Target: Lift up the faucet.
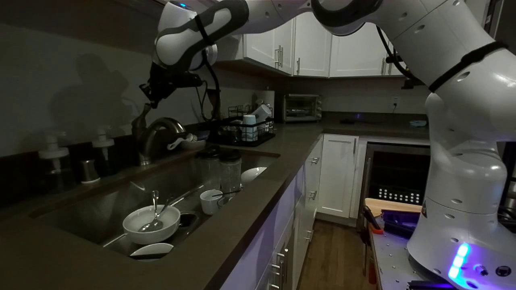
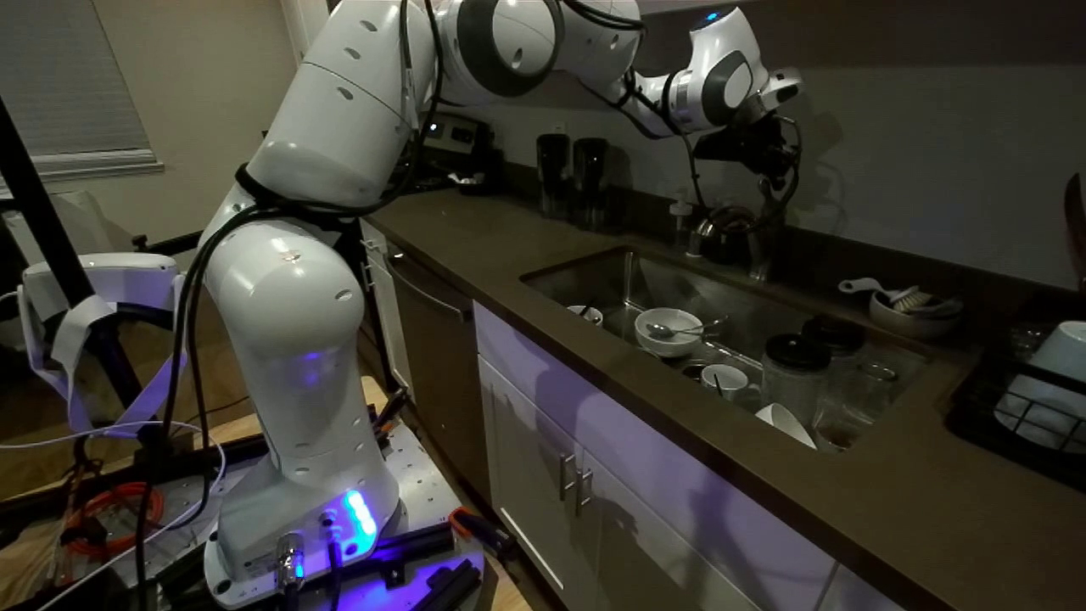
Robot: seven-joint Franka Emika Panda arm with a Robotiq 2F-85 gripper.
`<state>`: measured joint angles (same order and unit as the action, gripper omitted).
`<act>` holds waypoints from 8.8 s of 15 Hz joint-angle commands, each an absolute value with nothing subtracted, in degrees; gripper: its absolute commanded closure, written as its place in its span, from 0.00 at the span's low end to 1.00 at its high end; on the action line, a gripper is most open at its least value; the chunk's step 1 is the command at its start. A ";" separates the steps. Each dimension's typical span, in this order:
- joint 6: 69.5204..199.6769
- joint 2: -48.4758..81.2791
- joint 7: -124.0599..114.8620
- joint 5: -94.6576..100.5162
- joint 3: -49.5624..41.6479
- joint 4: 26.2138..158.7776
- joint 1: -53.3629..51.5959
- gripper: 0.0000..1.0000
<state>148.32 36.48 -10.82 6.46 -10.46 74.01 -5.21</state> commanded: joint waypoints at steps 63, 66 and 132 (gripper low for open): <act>162.17 29.07 -13.88 9.19 -13.16 90.42 -9.52 1.00; 161.60 29.68 -12.83 8.41 -12.31 88.13 -8.36 1.00; 162.86 36.50 -28.95 11.87 -28.26 80.19 -18.46 1.00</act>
<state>164.04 36.11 -28.28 11.92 -27.91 80.91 -18.12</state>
